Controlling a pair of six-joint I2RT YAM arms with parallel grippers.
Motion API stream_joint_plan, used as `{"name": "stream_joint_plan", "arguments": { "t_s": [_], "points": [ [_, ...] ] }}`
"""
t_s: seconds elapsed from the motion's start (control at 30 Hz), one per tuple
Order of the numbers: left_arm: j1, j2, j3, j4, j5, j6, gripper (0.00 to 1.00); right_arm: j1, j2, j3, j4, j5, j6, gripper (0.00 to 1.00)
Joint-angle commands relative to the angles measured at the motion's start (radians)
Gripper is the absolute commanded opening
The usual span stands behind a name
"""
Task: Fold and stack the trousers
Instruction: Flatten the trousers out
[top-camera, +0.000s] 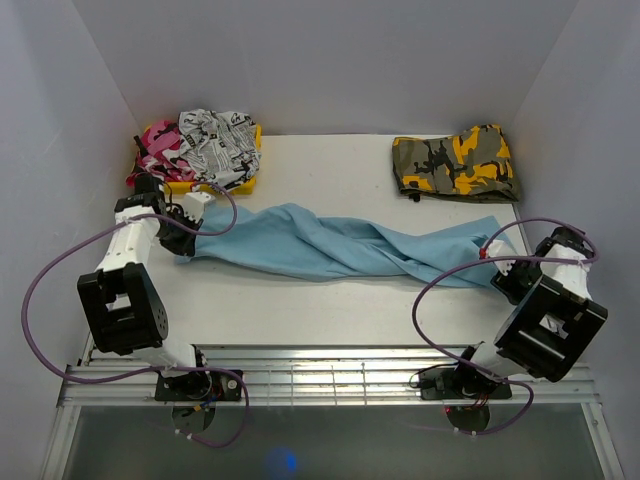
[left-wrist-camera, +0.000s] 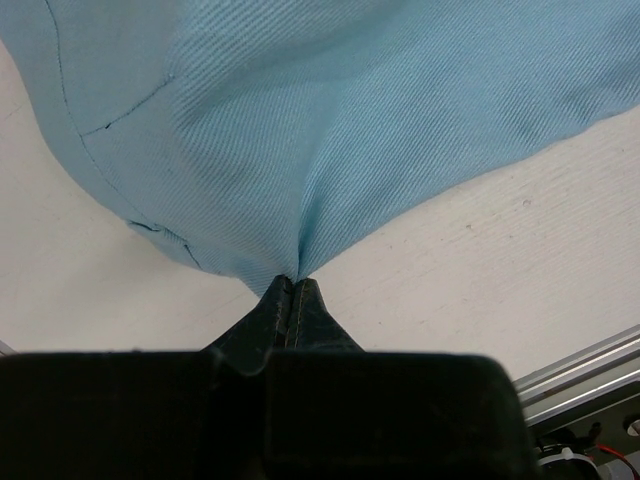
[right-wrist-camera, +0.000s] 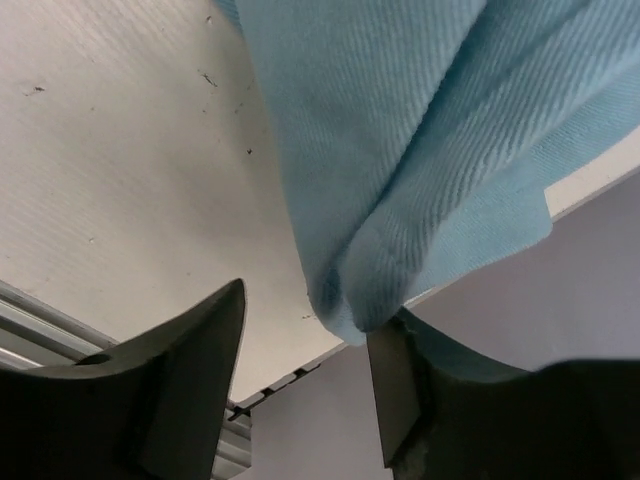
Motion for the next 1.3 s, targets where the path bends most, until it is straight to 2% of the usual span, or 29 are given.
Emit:
{"name": "stream_joint_plan", "arguments": {
  "t_s": [0.0,0.03,0.07,0.13,0.2,0.27,0.3,0.43,0.5,0.53,0.6,0.67,0.73,0.83,0.9,0.93,0.97,1.0,1.03,1.07,1.1,1.13,1.2,1.27],
  "points": [
    [0.003,0.006,0.042,-0.005,0.019,0.007,0.00,-0.003,0.027,-0.020,0.060,0.029,-0.045,0.51],
    [0.005,0.011,0.057,-0.005,0.018,0.006,0.00,-0.006,0.056,-0.021,0.027,0.050,-0.047,0.28],
    [0.005,0.011,0.057,-0.005,0.018,0.006,0.00,-0.006,0.057,-0.018,0.026,0.055,-0.057,0.28],
    [0.003,0.013,0.062,-0.003,0.021,0.007,0.00,-0.034,0.051,0.000,-0.088,0.038,-0.092,0.08],
    [0.005,0.005,0.054,0.003,0.021,0.012,0.00,-0.082,0.000,0.078,-0.203,-0.037,-0.163,0.08],
    [0.003,-0.016,0.026,0.026,0.024,0.020,0.00,-0.110,-0.038,0.165,-0.400,-0.151,-0.215,0.08],
    [0.003,-0.023,0.016,0.036,0.025,0.021,0.00,-0.135,-0.066,0.274,-0.469,-0.196,-0.252,0.08],
    [0.005,-0.047,-0.029,0.075,0.028,0.033,0.00,-0.133,-0.170,0.391,-0.495,-0.386,-0.244,0.08],
    [0.003,-0.066,-0.061,0.087,0.031,0.043,0.00,-0.097,-0.145,0.443,-0.460,-0.492,-0.158,0.08],
    [0.003,-0.087,-0.072,0.104,0.031,0.053,0.00,-0.077,-0.123,0.506,-0.430,-0.512,-0.019,0.08],
    [0.003,-0.109,-0.096,0.116,0.031,0.064,0.00,-0.026,-0.036,0.558,-0.291,-0.528,0.125,0.08],
    [0.003,-0.139,-0.118,0.142,0.030,0.073,0.00,0.001,0.026,0.603,-0.181,-0.493,0.301,0.08],
    [0.003,-0.176,-0.127,0.165,0.042,0.086,0.00,0.046,0.131,0.643,-0.085,-0.441,0.376,0.08],
    [0.008,-0.243,-0.170,0.222,0.094,0.124,0.00,0.103,0.280,0.683,-0.037,-0.378,0.499,0.08],
    [0.012,-0.352,-0.243,0.268,0.123,0.191,0.00,0.136,0.380,0.703,-0.009,-0.304,0.585,0.08],
    [0.014,-0.390,-0.268,0.303,0.155,0.219,0.00,0.144,0.408,0.712,-0.014,-0.281,0.598,0.09],
    [0.013,-0.465,-0.291,0.310,0.177,0.286,0.00,0.159,0.458,0.729,-0.023,-0.226,0.607,0.15],
    [0.012,-0.498,-0.312,0.311,0.197,0.326,0.00,0.164,0.475,0.736,-0.035,-0.197,0.625,0.33],
    [0.012,-0.529,-0.351,0.279,0.231,0.375,0.00,0.164,0.486,0.743,-0.063,-0.175,0.627,0.41],
    [0.012,-0.573,-0.368,0.252,0.240,0.485,0.00,0.161,0.482,0.747,-0.076,-0.146,0.624,0.48],
    [0.012,-0.584,-0.382,0.212,0.243,0.548,0.00,0.160,0.469,0.740,-0.089,-0.131,0.593,0.66],
    [0.012,-0.592,-0.406,0.120,0.231,0.604,0.00,0.156,0.453,0.732,-0.115,-0.118,0.569,0.75],
    [0.014,-0.595,-0.431,0.071,0.202,0.664,0.00,0.146,0.381,0.706,-0.138,-0.106,0.514,0.87],
    [0.013,-0.586,-0.451,0.060,0.164,0.646,0.00,0.137,0.301,0.688,-0.203,-0.112,0.409,0.89]
  ]
}}
